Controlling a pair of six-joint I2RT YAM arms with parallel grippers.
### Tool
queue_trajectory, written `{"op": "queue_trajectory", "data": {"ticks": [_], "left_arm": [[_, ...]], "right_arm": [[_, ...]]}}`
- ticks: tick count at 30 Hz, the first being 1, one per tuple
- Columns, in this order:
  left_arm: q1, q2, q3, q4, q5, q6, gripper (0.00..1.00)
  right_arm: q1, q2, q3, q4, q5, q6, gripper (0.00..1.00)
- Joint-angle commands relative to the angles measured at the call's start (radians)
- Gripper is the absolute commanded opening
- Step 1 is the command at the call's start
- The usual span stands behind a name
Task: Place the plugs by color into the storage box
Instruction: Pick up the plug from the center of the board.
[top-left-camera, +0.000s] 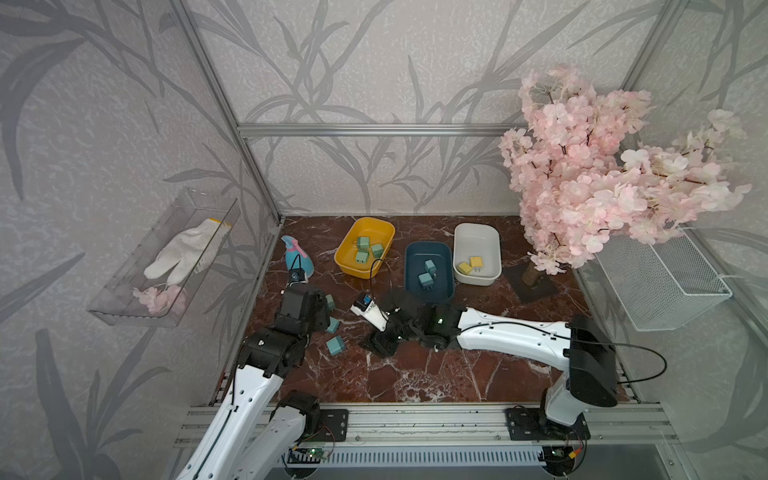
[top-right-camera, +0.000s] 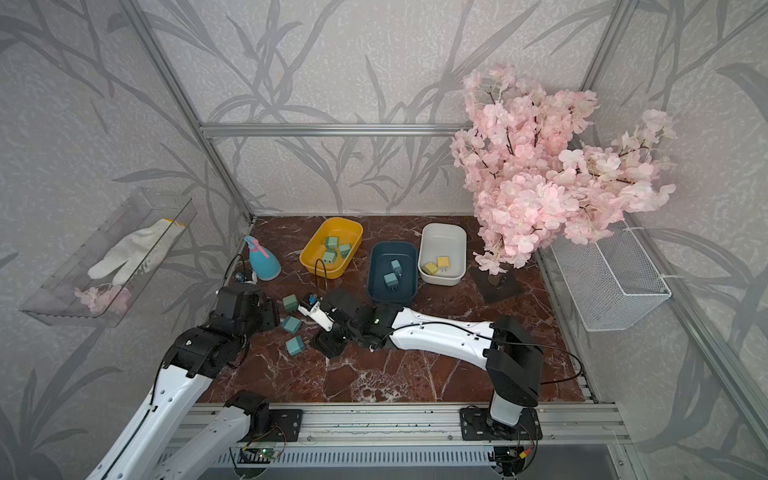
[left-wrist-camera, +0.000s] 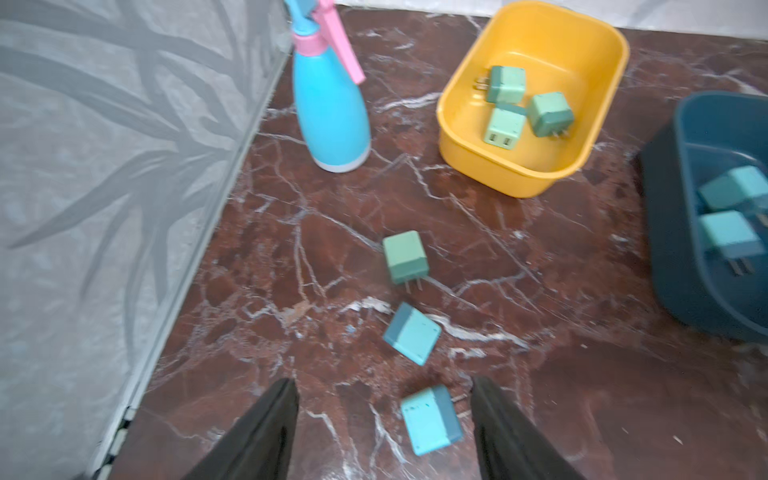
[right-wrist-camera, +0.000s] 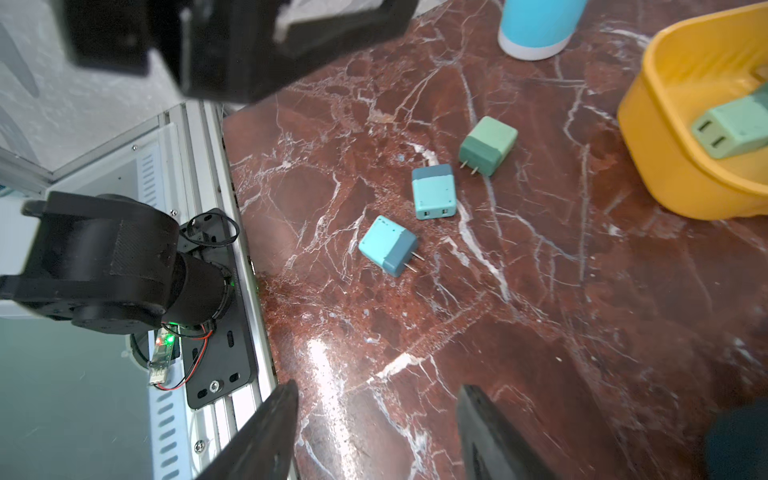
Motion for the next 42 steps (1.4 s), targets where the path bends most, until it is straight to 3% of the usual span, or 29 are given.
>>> {"op": "queue_trajectory", "data": {"ticks": [1,3,6,15,17,22,37,42], "left_arm": [[0.075,0.025,-0.016,0.031,-0.128,0.002,0.71],[0.131,0.059,-0.011,0.046,-0.075,-0.006,0.72],[0.147,0.104,-0.014,0.067,-0.018,-0.026,0.73],[0.190,0.153,-0.037,0.091,-0.019,-0.027,0.75],[0.208,0.163,-0.041,0.087,0.000,-0.051,0.79],[0.259,0.184,-0.043,0.086,0.052,-0.079,0.79],[0.278,0.199,-0.043,0.096,0.068,-0.079,0.79],[0.274,0.189,-0.041,0.093,0.070,-0.081,0.79]], "right_arm": [[0.027,0.066,0.011,0.098,0.010,-0.065,0.66],[0.035,0.104,0.012,0.148,-0.012,-0.112,0.67],[0.036,0.161,0.030,0.193,-0.063,-0.203,0.68],[0.031,0.321,0.131,0.214,-0.170,-0.533,0.67],[0.027,0.357,0.147,0.232,-0.173,-0.563,0.67],[-0.017,0.426,0.208,0.237,-0.273,-0.590,0.67],[-0.038,0.622,0.419,0.123,-0.259,-0.688,0.68],[-0.046,0.642,0.449,0.090,-0.280,-0.688,0.62]]}}
